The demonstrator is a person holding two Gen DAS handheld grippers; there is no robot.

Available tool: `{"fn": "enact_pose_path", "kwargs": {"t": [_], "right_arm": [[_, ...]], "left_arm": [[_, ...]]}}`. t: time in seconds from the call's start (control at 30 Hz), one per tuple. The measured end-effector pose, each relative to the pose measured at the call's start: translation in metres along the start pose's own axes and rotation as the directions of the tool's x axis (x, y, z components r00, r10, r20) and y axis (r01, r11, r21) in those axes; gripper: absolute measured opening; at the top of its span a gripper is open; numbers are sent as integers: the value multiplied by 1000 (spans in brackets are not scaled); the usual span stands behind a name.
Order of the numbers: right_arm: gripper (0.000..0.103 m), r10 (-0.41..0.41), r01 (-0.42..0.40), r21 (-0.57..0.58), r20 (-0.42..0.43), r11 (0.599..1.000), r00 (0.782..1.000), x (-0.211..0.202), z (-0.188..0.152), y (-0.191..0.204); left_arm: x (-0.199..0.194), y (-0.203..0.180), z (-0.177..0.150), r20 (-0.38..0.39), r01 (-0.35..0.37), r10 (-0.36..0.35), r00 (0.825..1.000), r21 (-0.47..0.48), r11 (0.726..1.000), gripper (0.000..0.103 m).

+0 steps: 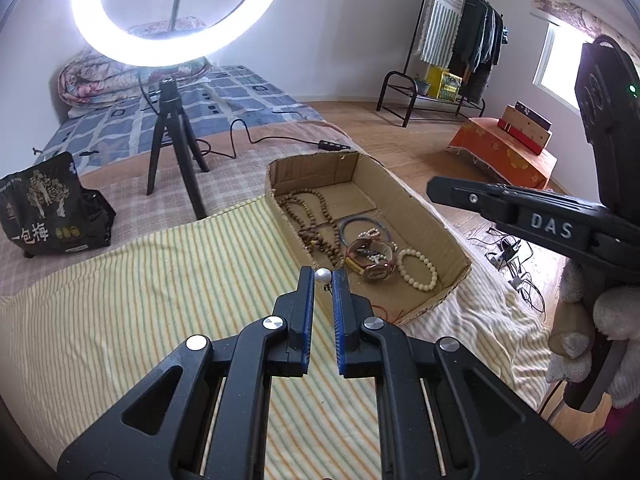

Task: Organize jewelry
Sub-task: 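Carry the pearl bead and pearl earring over the box with both tools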

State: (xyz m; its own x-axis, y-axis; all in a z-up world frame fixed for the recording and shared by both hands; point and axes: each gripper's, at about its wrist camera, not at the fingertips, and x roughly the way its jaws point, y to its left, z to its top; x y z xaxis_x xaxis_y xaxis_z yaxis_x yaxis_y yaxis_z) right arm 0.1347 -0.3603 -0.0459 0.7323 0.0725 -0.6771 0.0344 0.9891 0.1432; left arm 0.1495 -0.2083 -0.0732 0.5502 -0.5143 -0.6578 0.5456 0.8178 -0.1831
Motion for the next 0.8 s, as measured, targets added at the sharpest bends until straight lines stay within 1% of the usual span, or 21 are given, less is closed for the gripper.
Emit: {"fn": "enact_pose_path", "kwargs": {"t": [0.2,0.5,0.8], "right_arm": [[6,-20,20,15,7,1000,1000,11,12,-12],[6,-42,42,39,-5,998,999,26,20,-30],[6,-32,33,69,-20,997,999,39,22,-41]], "left_arm": [[14,-13,6,-3,24,-24,1000,-2,1000,7],[33,-31,9,-15,54,-54,998,-2,999,7],[50,-44,9,-31,70,-70,997,-2,998,7]]}}
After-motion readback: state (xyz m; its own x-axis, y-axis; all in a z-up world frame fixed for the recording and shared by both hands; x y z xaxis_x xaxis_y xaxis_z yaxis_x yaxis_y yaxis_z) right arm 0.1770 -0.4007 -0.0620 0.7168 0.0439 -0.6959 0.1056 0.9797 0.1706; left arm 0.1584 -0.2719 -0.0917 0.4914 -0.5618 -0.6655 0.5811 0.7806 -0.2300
